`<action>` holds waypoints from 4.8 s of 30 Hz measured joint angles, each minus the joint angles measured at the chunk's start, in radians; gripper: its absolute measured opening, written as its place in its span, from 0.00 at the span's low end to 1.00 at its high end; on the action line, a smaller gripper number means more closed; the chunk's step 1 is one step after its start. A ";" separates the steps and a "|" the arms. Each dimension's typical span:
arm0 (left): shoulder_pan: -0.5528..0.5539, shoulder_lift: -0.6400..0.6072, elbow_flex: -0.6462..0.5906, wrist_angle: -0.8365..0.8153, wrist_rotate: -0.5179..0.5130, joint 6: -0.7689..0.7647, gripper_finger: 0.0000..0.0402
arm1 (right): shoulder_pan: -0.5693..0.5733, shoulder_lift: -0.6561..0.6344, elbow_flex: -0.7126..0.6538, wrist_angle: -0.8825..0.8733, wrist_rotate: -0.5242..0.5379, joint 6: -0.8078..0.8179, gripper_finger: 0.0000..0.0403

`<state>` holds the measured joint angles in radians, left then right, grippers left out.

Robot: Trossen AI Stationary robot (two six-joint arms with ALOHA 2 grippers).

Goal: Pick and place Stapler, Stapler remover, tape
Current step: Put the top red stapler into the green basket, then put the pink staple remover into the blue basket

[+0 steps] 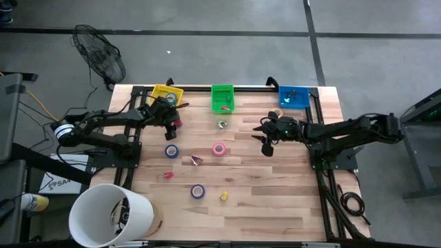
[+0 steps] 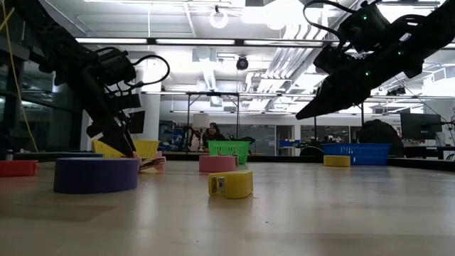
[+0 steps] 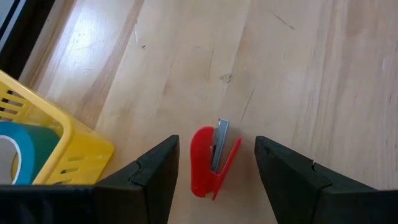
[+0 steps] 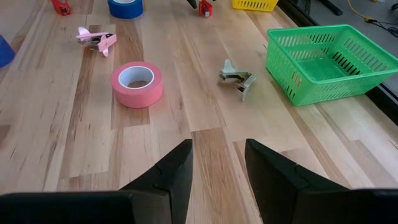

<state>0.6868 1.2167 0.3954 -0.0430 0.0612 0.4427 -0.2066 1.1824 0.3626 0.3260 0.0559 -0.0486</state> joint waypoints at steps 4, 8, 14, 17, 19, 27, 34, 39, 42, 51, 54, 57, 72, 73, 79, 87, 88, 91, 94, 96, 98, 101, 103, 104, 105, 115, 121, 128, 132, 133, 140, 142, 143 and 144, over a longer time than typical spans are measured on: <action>0.000 0.000 0.000 -0.001 -0.015 -0.002 0.51 | 0.000 0.000 0.000 0.000 0.000 0.000 0.34; 0.000 0.000 0.000 0.000 -0.018 -0.003 0.51 | 0.000 0.000 0.000 0.000 0.000 0.009 0.34; 0.000 0.000 0.000 0.000 -0.018 -0.005 0.51 | 0.000 0.000 0.000 0.000 -0.004 0.017 0.34; 0.000 0.001 0.000 -0.001 -0.018 -0.006 0.51 | 0.000 0.000 0.000 0.000 -0.004 0.019 0.34; 0.000 0.009 0.000 0.000 -0.020 -0.027 0.51 | 0.000 0.000 0.000 0.000 -0.004 0.019 0.34; 0.000 0.045 0.011 -0.004 -0.045 -0.081 0.51 | 0.000 0.000 0.000 0.000 -0.004 0.019 0.34; 0.000 0.045 0.012 -0.004 -0.046 -0.081 0.51 | 0.000 0.000 0.000 0.000 -0.004 0.019 0.34; 0.000 0.045 0.012 -0.006 -0.040 -0.081 0.46 | 0.000 0.000 0.000 0.000 -0.004 0.019 0.34; 0.000 0.045 0.012 -0.008 -0.039 -0.081 0.41 | 0.000 0.000 0.000 0.000 -0.004 0.019 0.34; -0.046 0.058 0.012 -0.016 -0.047 -0.079 0.32 | 0.000 0.000 0.000 0.000 -0.010 0.019 0.34; -0.075 0.084 0.014 -0.012 -0.065 -0.077 0.30 | 0.000 0.000 0.000 0.000 -0.010 0.020 0.34; -0.106 0.118 0.026 -0.010 -0.102 -0.078 0.27 | 0.000 0.000 0.000 0.000 -0.014 0.023 0.34; -0.112 0.151 0.065 -0.003 -0.009 -0.231 0.14 | 0.000 0.000 0.000 0.000 -0.035 0.026 0.34; -0.112 0.153 0.076 -0.013 0.005 -0.244 0.14 | 0.000 0.000 0.000 0.000 -0.035 0.026 0.34; -0.129 0.152 0.150 0.094 0.027 -0.283 0.15 | 0.000 0.000 0.000 0.000 -0.035 0.026 0.34; -0.193 0.183 0.207 0.274 -0.044 -0.282 0.15 | 0.000 0.000 0.000 0.000 -0.032 0.026 0.34; -0.202 0.196 0.214 0.296 -0.055 -0.282 0.15 | 0.000 0.000 0.000 0.001 -0.032 0.026 0.34; -0.219 0.241 0.243 0.359 -0.078 -0.283 0.15 | 0.000 0.000 0.000 0.000 -0.031 0.026 0.34; -0.226 0.317 0.292 0.385 -0.090 -0.291 0.15 | 0.000 0.000 0.000 0.000 -0.029 0.026 0.34; -0.229 0.368 0.331 0.400 -0.109 -0.306 0.15 | 0.000 0.000 0.000 0.001 -0.029 0.026 0.34; -0.230 0.418 0.384 0.409 -0.153 -0.323 0.15 | 0.000 0.000 0.000 0.001 -0.028 0.027 0.34; -0.229 0.490 0.461 0.410 -0.222 -0.376 0.15 | 0.000 0.000 0.000 0.001 -0.025 0.039 0.34; -0.229 0.533 0.513 0.405 -0.272 -0.410 0.15 | 0.000 0.000 0.000 0.001 -0.025 0.042 0.34; -0.229 0.548 0.534 0.407 -0.286 -0.423 0.15 | 0.000 0.000 0.000 0.001 -0.025 0.042 0.34; -0.229 0.564 0.555 0.407 -0.297 -0.432 0.15 | 0.000 0.000 0.000 0.000 -0.025 0.042 0.34; -0.229 0.672 0.713 0.306 -0.359 -0.525 0.15 | 0.000 0.000 0.000 -0.005 -0.017 0.042 0.34; -0.229 0.679 0.726 0.254 -0.458 -0.531 0.26 | 0.000 0.000 0.000 -0.005 -0.017 0.042 0.34; -0.229 0.679 0.726 0.216 -0.431 -0.480 0.45 | 0.000 0.000 0.000 -0.005 -0.018 0.042 0.34; -0.229 0.679 0.726 0.218 -0.402 -0.446 0.50 | 0.000 0.000 0.000 -0.005 -0.018 0.045 0.34; -0.229 0.678 0.726 0.216 -0.388 -0.439 0.51 | 0.000 0.000 0.000 -0.005 -0.018 0.045 0.34; -0.229 0.584 0.726 0.081 -0.277 -0.387 0.52 | 0.000 0.000 0.000 -0.014 -0.018 0.044 0.34; -0.229 0.544 0.726 -0.010 -0.228 -0.402 0.52 | 0.000 0.000 0.000 -0.017 -0.018 0.043 0.34; -0.229 0.527 0.726 -0.062 -0.204 -0.402 0.52 | 0.000 0.000 0.000 -0.018 -0.018 0.043 0.34; -0.231 0.510 0.726 -0.111 -0.179 -0.398 0.52 | 0.000 0.000 0.000 -0.022 -0.018 0.042 0.34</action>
<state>0.4563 1.7272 1.1213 -0.1540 -0.1173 0.0450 -0.2070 1.1828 0.3630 0.3039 0.0376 -0.0067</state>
